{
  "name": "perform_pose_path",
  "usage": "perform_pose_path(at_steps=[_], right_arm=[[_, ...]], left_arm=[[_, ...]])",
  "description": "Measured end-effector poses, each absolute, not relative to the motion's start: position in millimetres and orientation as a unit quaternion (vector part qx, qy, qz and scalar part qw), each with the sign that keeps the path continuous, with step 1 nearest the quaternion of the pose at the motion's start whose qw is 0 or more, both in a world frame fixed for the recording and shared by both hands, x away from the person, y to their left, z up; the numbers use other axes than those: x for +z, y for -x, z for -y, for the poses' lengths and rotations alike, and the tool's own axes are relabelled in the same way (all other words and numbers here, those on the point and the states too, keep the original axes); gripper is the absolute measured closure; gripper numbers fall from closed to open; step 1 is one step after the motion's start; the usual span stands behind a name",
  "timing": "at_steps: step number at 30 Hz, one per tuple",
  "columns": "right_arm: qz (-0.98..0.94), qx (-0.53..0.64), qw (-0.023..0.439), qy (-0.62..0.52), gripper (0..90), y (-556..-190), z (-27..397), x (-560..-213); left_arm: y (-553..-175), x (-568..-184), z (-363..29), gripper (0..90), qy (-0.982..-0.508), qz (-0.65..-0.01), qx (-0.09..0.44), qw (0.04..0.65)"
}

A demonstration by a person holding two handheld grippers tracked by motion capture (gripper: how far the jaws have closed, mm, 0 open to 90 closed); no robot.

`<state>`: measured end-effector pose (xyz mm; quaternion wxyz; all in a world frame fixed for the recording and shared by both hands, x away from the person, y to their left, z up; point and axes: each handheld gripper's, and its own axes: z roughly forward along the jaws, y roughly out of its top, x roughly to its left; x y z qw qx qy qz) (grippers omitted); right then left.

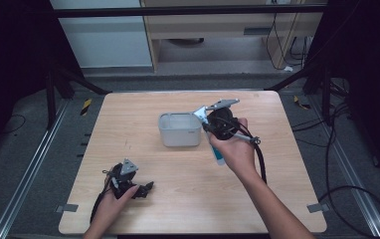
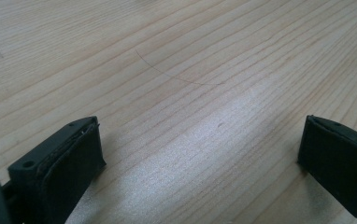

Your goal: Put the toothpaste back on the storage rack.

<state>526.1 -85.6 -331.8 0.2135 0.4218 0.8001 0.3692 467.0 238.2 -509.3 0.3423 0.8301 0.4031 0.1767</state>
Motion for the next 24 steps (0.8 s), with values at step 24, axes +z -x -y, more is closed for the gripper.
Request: perform_pose_path(at_steps=[24], right_arm=[[-0.756, 0.443, 0.255, -0.409, 80.5, -522, 49, -333]], left_arm=[[-467, -509, -238, 0.0, -0.830, -0.403, 0.177, 0.342]])
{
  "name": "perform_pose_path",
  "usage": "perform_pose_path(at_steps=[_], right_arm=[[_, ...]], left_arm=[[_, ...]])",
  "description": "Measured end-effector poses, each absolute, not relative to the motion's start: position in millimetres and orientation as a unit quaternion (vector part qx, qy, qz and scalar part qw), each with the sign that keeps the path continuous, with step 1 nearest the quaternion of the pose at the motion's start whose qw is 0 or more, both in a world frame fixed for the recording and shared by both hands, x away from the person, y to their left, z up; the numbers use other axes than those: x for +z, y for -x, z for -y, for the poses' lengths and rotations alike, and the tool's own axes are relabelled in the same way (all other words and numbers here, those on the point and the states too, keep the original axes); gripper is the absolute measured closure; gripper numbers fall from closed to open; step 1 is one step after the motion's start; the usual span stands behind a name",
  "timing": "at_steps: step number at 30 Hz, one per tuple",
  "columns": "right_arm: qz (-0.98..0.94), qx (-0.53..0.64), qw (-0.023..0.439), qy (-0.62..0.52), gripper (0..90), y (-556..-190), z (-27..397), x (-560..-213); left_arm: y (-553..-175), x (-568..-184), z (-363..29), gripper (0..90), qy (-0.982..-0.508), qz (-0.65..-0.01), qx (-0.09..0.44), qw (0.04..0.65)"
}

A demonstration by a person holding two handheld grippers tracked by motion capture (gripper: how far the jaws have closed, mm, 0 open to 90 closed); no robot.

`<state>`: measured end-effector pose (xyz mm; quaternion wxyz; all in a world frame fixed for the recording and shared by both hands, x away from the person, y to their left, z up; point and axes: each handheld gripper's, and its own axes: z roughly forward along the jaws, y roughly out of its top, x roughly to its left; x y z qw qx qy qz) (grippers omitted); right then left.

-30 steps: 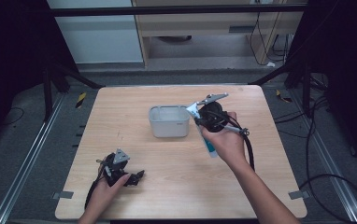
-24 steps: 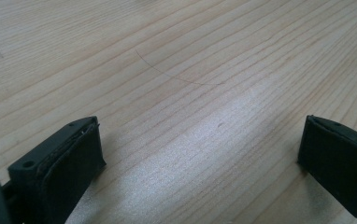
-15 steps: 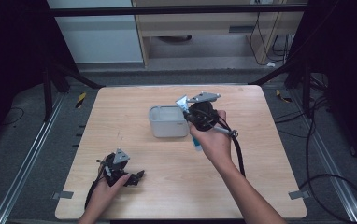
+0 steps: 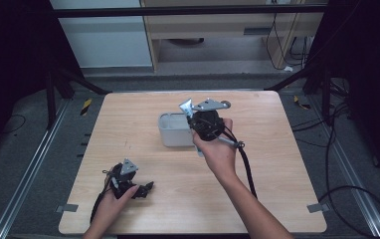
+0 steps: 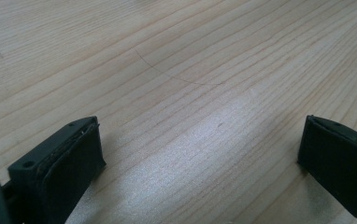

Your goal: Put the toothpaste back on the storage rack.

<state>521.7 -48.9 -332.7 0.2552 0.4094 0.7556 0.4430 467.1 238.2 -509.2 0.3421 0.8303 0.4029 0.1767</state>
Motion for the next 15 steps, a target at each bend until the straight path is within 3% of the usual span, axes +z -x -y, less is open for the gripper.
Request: perform_pose_path(at_steps=[15], right_arm=[[-0.740, 0.465, 0.274, -0.402, 80.4, -520, 36, -330]], left_arm=[[-467, -509, -238, 0.0, -0.830, -0.403, 0.177, 0.342]])
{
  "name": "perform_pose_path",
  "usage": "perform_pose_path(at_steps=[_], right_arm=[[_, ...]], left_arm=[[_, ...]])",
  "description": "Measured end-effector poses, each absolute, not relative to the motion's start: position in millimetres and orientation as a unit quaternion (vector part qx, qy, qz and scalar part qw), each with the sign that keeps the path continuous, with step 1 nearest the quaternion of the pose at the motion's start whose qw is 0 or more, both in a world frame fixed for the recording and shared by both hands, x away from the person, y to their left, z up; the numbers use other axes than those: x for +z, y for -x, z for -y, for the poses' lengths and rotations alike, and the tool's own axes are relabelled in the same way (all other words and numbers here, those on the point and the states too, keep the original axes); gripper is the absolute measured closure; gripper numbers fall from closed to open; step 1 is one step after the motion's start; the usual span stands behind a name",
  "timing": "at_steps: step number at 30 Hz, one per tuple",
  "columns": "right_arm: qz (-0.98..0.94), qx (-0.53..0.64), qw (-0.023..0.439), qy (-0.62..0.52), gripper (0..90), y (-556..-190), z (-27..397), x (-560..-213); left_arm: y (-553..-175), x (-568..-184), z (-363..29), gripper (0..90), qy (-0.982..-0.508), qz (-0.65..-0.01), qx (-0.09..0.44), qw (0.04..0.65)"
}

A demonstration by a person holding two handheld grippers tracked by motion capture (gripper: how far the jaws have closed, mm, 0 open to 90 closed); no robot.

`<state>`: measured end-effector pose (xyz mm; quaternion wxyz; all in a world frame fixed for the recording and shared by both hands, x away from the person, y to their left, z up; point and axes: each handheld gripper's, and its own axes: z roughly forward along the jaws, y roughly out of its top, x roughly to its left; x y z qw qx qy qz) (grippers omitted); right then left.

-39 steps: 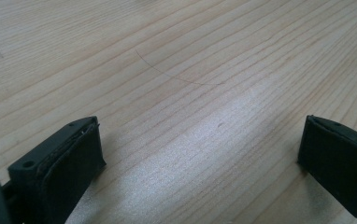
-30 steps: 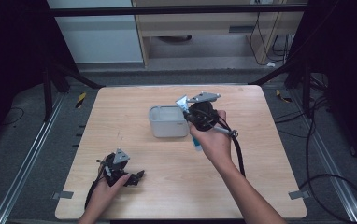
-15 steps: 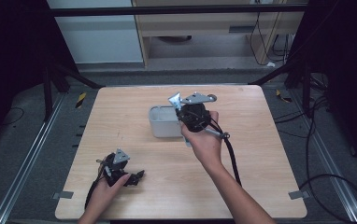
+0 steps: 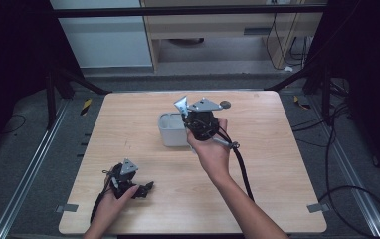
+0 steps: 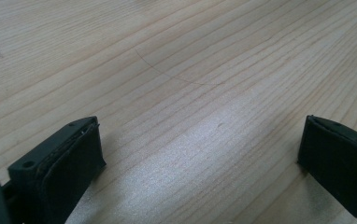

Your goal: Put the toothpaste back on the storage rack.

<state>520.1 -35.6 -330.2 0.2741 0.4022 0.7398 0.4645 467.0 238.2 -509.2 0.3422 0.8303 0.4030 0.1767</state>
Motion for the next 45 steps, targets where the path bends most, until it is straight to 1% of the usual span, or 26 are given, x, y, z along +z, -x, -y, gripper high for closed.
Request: perform_pose_path(at_steps=[10, 27, 37, 45], right_arm=[[-0.734, 0.473, 0.282, -0.397, 80.4, -521, 29, -325], [-0.722, 0.490, 0.282, -0.398, 80.4, -525, 23, -320], [-0.716, 0.500, 0.290, -0.391, 80.4, -529, 15, -307], [-0.703, 0.511, 0.296, -0.396, 80.4, -541, 9, -295]], left_arm=[[-467, -509, -238, 0.0, -0.829, -0.404, 0.177, 0.344], [-467, -509, -238, 0.0, -0.829, -0.404, 0.177, 0.343], [-467, -509, -238, 0.0, -0.830, -0.403, 0.179, 0.343], [-467, -509, -238, 0.0, -0.829, -0.403, 0.179, 0.343]])
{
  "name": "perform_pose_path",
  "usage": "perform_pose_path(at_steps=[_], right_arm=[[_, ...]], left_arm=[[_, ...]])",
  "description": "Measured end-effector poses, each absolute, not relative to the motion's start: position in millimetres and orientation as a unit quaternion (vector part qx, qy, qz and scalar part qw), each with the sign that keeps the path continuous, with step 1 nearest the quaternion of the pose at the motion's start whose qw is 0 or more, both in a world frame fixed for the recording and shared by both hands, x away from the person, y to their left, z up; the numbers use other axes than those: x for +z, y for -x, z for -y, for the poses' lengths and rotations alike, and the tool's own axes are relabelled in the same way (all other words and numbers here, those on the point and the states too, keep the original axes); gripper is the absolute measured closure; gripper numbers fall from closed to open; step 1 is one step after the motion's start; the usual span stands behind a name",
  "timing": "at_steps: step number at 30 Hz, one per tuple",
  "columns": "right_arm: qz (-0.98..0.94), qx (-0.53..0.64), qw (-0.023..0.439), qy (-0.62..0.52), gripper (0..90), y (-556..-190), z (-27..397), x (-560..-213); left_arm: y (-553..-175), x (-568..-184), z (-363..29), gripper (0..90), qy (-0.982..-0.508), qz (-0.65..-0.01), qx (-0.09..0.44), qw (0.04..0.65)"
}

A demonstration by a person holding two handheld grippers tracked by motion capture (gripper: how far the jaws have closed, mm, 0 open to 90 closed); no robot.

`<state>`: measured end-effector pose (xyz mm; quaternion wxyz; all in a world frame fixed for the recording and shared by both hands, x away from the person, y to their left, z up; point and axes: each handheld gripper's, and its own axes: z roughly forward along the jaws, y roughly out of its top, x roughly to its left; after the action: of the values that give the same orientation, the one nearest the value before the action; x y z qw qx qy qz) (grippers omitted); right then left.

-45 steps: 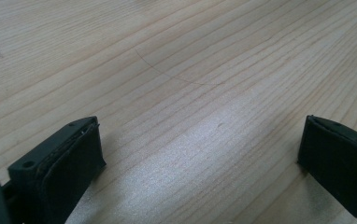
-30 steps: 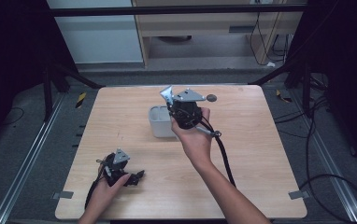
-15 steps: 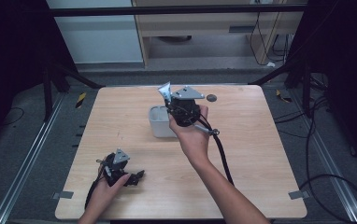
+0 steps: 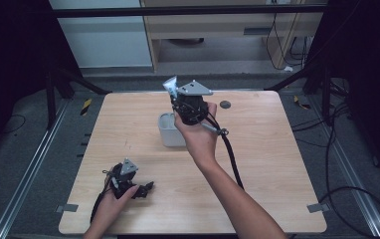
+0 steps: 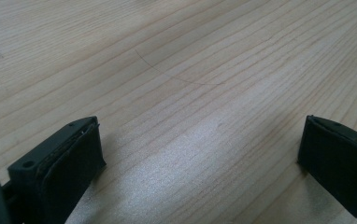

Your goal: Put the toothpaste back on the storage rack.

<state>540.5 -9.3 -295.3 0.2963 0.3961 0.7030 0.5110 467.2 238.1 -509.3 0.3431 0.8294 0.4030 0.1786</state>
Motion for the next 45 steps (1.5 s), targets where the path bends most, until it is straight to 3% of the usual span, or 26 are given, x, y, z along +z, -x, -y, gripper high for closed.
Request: perform_pose_path(at_steps=[23, 45], right_arm=[[-0.668, 0.529, 0.330, -0.406, 80.4, -566, 6, -303], [-0.658, 0.536, 0.330, -0.413, 80.3, -585, -3, -315]], left_arm=[[-468, -509, -238, 0.0, -0.830, -0.403, 0.177, 0.344], [-468, -509, -238, 0.0, -0.830, -0.402, 0.177, 0.344]])
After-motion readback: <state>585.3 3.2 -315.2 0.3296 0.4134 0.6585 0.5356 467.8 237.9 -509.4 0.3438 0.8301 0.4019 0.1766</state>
